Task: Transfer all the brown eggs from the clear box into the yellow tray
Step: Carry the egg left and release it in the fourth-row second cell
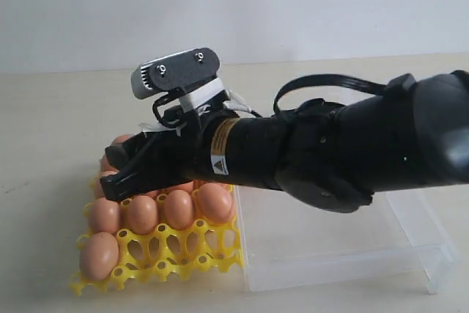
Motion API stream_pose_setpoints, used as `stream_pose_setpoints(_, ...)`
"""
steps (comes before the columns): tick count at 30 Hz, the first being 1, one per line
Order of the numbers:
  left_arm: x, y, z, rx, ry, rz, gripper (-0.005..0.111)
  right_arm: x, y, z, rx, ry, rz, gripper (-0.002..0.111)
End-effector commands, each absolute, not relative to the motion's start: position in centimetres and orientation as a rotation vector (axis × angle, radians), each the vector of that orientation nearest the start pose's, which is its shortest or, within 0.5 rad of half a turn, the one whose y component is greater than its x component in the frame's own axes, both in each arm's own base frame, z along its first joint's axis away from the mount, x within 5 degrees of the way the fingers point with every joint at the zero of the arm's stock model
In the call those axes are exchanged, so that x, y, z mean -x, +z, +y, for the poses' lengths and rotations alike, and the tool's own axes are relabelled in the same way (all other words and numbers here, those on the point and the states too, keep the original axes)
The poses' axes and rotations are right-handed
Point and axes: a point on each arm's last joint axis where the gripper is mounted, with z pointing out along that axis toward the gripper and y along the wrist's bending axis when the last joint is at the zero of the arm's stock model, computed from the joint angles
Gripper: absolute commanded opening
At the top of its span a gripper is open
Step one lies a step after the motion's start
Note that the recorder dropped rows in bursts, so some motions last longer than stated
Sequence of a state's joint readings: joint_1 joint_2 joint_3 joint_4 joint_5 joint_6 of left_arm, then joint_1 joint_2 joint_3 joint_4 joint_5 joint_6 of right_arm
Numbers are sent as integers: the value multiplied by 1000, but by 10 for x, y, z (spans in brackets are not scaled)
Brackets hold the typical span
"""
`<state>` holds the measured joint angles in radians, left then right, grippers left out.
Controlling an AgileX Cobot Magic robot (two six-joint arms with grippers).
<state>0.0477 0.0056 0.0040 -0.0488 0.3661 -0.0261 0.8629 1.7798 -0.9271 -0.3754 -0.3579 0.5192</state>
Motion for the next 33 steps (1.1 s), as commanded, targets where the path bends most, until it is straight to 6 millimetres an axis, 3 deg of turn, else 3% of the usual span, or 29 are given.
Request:
stream_pose_setpoints(1, -53, 181, 1, 100, -45, 1837, 0, -223, 172, 297, 766, 964, 1982, 0)
stream_pose_setpoints(5, -53, 181, 1, 100, -45, 1837, 0, -218, 150, 297, 763, 1018, 2035, 0)
stream_pose_setpoints(15, -53, 181, 1, 100, -45, 1837, 0, -212, 134, 300, 808, 1084, 2093, 2)
stream_pose_setpoints(18, -53, 181, 1, 100, -45, 1837, 0, -212, 131, 300, 807, 1086, 2101, 10)
stream_pose_setpoints(23, -53, 181, 1, 100, -45, 1837, 0, -214, 128, 299, 777, 1071, 2122, 49)
stream_pose_setpoints(25, -53, 181, 1, 100, -45, 1837, 0, -215, 127, 298, 759, 1057, 2138, 58)
stream_pose_setpoints(29, -53, 181, 1, 100, -45, 1837, 0, -217, 127, 297, 764, 1045, 2128, 60)
stream_pose_setpoints(33, -53, 181, 1, 100, -45, 1837, 0, -217, 155, 294, 770, 1012, 2054, 53)
